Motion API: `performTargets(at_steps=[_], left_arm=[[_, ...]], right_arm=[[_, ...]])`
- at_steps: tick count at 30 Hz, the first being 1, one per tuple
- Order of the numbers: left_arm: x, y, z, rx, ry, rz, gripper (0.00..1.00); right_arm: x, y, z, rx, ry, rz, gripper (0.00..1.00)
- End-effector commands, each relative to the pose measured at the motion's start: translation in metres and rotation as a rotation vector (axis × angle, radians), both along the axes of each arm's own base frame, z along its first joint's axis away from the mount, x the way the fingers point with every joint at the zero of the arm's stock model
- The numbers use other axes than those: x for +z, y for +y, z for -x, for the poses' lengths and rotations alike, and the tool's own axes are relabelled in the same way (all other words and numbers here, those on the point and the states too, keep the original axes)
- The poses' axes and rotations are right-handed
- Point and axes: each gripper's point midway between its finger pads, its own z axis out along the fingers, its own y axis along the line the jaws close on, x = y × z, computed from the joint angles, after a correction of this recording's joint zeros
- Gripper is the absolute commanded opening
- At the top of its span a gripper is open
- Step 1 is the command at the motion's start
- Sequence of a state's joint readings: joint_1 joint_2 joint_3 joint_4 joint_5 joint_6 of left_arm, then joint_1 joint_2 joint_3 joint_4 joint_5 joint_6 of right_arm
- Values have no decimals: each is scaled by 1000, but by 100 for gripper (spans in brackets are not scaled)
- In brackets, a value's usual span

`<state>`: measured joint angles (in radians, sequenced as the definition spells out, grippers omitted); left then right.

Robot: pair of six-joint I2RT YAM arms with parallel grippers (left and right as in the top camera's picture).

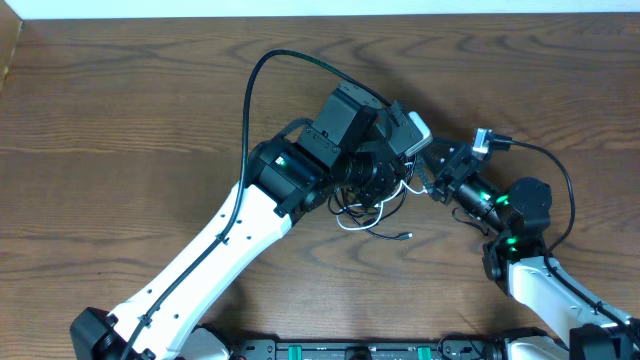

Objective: Untangle cables

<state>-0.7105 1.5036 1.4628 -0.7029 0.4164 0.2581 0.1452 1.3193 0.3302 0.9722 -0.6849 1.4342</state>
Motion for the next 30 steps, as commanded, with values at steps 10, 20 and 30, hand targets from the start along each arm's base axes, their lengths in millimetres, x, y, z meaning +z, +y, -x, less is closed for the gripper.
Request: performTargets(at_steps=[10,20,30], left_arm=[[39,-27,59,-267,160,234,7],[41,-21,56,-255,171,243,8],[51,23,17,-84,116,236,8]], right_arm=[[-29,-19,-15,-123,-53,218,99],[-104,-58,-14,-309,271,355,97],[-156,-85,16,-291,458,526,96]])
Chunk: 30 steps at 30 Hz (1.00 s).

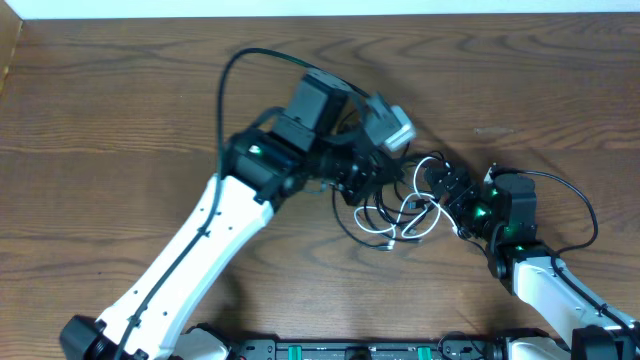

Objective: Untangle cables

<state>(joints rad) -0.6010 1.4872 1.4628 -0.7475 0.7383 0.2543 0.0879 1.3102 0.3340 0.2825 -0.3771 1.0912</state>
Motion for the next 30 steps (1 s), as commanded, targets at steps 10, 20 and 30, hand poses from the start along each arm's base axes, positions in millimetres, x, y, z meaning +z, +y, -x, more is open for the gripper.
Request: performTargets(at_steps=[10,20,30], left_arm=[[53,81,-38,237,-101,80,6],[57,135,-57,406,-97,67,7],[55,162,-68,492,-84,57,8]], right_arm=[[-29,-28,14,-35,89,158,93],[-36,-30,22,-38,133,168,96],[-37,-30,22,-37,137,169,98]])
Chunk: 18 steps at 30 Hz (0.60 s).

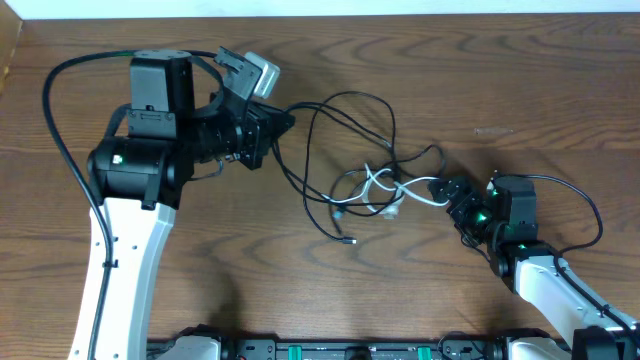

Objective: Untangle cables

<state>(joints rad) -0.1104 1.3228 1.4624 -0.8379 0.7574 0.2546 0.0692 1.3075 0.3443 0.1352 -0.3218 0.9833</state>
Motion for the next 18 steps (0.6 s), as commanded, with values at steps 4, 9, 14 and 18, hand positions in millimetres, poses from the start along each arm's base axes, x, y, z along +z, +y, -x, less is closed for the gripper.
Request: performTargets(at_steps=[4,9,14,18], left_arm=[[9,15,-4,47,-18,10,8],[-1,35,-9,130,11,-42,8],[-19,66,-16,275,41,-181,7],[-30,104,-23,501,88,-296,7]], right_arm=[[-16,-14,8,-49,55,53,98],[-20,-15,14,-48,85,56,98],[-28,-19,23,-60,133,76,98],[-37,-25,35,-70,195,113,98]])
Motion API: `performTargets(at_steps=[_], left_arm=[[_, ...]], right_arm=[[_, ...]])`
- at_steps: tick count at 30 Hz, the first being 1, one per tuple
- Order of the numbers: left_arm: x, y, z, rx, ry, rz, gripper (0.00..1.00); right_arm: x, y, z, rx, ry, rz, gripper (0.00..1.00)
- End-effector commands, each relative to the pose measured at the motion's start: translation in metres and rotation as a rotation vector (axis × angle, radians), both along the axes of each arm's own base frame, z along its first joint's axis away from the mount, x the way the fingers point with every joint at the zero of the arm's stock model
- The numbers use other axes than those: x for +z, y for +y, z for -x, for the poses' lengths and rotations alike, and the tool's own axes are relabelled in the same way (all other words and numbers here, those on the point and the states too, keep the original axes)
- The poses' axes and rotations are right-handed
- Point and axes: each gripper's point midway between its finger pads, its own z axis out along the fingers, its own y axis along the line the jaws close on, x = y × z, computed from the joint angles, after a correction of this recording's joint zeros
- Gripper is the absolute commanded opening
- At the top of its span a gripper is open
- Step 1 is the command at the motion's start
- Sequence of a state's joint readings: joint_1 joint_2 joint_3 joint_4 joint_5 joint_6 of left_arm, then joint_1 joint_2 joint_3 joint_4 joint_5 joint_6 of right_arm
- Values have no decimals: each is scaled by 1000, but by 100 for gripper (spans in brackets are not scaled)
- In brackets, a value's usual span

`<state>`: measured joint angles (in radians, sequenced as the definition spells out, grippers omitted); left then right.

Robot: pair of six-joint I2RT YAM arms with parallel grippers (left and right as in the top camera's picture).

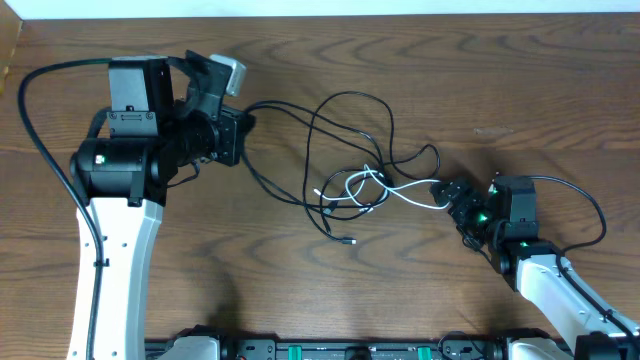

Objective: Untangle cables

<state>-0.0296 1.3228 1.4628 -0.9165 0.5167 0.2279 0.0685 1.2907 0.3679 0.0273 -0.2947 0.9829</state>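
A black cable [352,108] and a white cable [398,189] lie tangled in the middle of the wooden table [520,80]. My left gripper [238,134] is at the left, shut on the black cable, which stretches from it to the right into large loops. My right gripper [446,192] is at the right of the tangle, shut on the end of the white cable; a black strand runs to the same spot. A loose black plug end [350,241] lies in front of the tangle.
The left arm's own black supply cable [40,80] arcs over the table's left side. The right arm's supply cable [585,205] loops at the far right. The table's front edge carries the arms' bases.
My left gripper has moved a little further left with the black cable. The loops have spread wider and the white cable lies straighter. The right gripper has stayed in place.
Both grippers were close together on the bunched tangle at the table's middle. Then the left gripper was still at the bundle while the right sat lower right. Then the left gripper was far to the left with the black cable drawn out, and now further still.
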Motion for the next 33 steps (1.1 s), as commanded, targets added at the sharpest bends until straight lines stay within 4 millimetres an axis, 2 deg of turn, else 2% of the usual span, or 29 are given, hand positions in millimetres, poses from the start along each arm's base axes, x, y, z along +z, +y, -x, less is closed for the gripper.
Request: performTargets(at_steps=[1,5,14,23,33], left_arm=[[-4,54,-10,300,13,-167,8],[-6,85,-11,482,25,-243,7],[-4,120,-9,697,21,-312,8],[-5,175,4,1013,66,-212,8],[-11,207,22,1123,114,-212,8]], right_arm=[[-34,-21,29,-46,139,101,98],[-41,-27,39,-46,181,141,98],[-50,-38,54,-54,248,213,98],[-55,-48,64,-75,293,263,97],[-55,-53,64,-97,296,260,97]])
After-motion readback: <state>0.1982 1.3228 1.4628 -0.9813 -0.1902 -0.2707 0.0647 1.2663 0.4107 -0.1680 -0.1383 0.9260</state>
